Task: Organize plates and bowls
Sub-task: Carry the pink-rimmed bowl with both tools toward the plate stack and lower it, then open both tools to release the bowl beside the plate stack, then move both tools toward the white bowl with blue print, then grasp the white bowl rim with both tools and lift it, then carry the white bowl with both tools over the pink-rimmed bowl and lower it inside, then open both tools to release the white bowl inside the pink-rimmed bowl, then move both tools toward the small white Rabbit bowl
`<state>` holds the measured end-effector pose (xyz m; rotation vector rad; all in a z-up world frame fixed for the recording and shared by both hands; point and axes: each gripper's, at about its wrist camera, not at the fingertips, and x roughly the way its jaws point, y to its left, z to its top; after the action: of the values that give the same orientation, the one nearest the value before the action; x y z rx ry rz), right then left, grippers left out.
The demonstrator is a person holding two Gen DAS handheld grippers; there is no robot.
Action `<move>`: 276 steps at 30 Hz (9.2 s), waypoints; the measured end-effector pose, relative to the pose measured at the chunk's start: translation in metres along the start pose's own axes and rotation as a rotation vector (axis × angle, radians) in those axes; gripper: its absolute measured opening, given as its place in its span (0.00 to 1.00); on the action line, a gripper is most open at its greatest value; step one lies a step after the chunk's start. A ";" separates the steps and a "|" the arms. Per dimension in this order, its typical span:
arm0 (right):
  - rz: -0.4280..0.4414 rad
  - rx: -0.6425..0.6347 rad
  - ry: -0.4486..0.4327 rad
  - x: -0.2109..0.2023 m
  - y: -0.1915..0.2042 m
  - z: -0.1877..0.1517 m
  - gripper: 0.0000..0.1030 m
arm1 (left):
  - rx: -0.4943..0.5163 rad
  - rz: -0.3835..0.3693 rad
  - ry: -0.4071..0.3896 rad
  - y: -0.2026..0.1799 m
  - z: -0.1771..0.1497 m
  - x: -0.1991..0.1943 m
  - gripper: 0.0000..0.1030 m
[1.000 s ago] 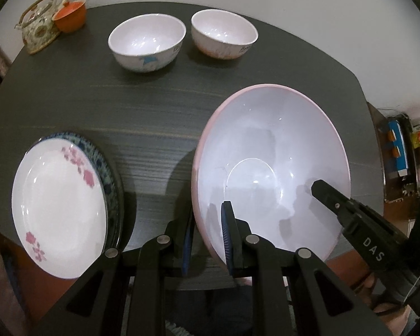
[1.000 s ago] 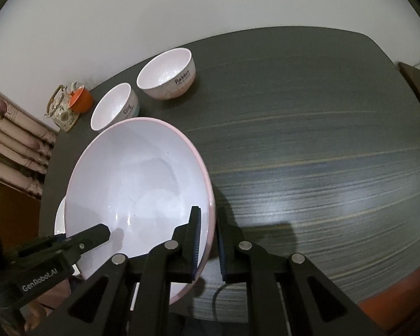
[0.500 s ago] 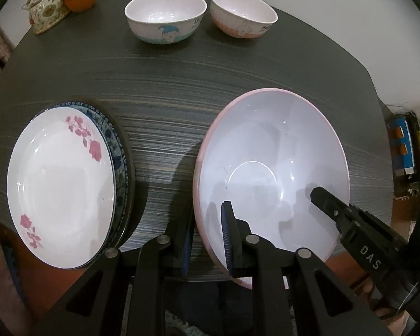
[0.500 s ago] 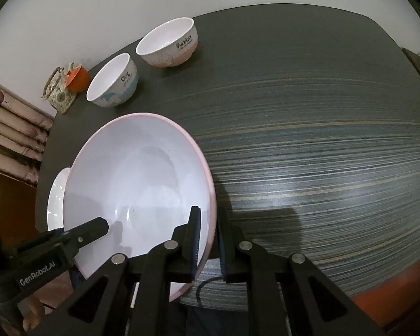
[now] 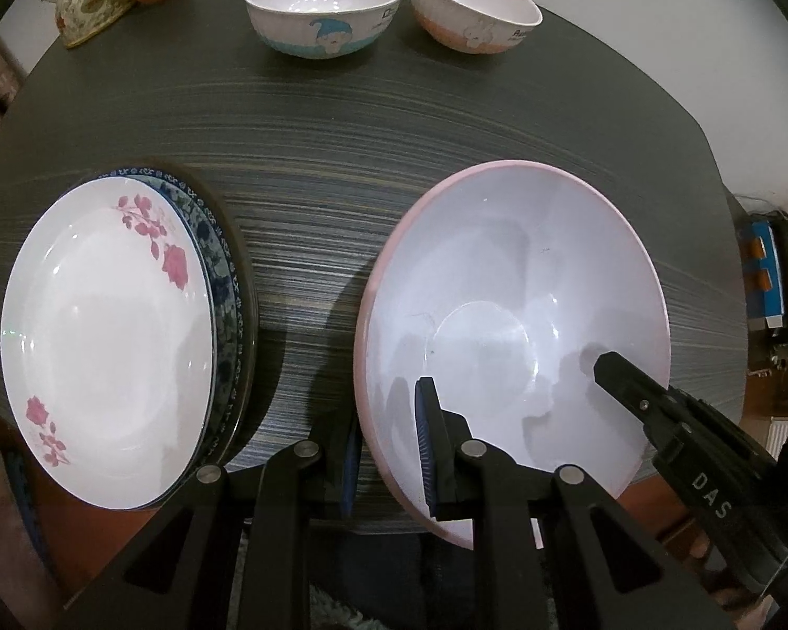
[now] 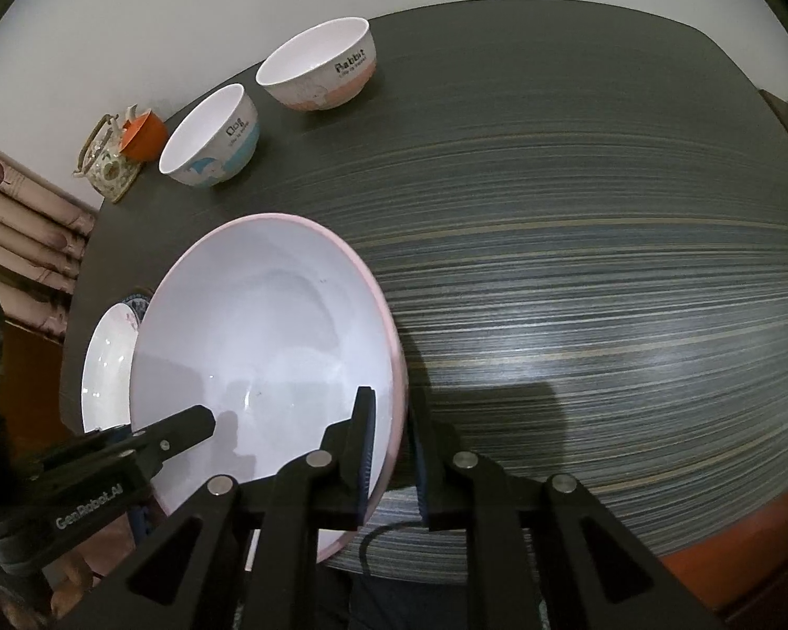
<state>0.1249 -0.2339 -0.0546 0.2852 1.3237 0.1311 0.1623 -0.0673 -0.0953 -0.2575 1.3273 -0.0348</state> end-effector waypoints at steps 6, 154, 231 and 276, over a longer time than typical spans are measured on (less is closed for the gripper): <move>-0.003 -0.002 0.001 -0.001 0.000 0.000 0.15 | -0.004 -0.006 0.004 0.001 0.002 0.002 0.16; 0.062 -0.067 -0.140 -0.056 0.073 0.020 0.15 | -0.078 -0.065 -0.189 0.015 0.020 -0.078 0.15; -0.061 -0.048 0.011 0.005 0.038 -0.001 0.25 | -0.006 -0.028 -0.051 -0.014 0.022 -0.005 0.23; 0.038 -0.073 -0.118 -0.024 -0.005 0.086 0.30 | -0.005 0.088 -0.214 0.011 0.110 -0.043 0.38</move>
<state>0.2018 -0.2566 -0.0146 0.2526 1.1942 0.1915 0.2558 -0.0309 -0.0326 -0.2015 1.1249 0.0685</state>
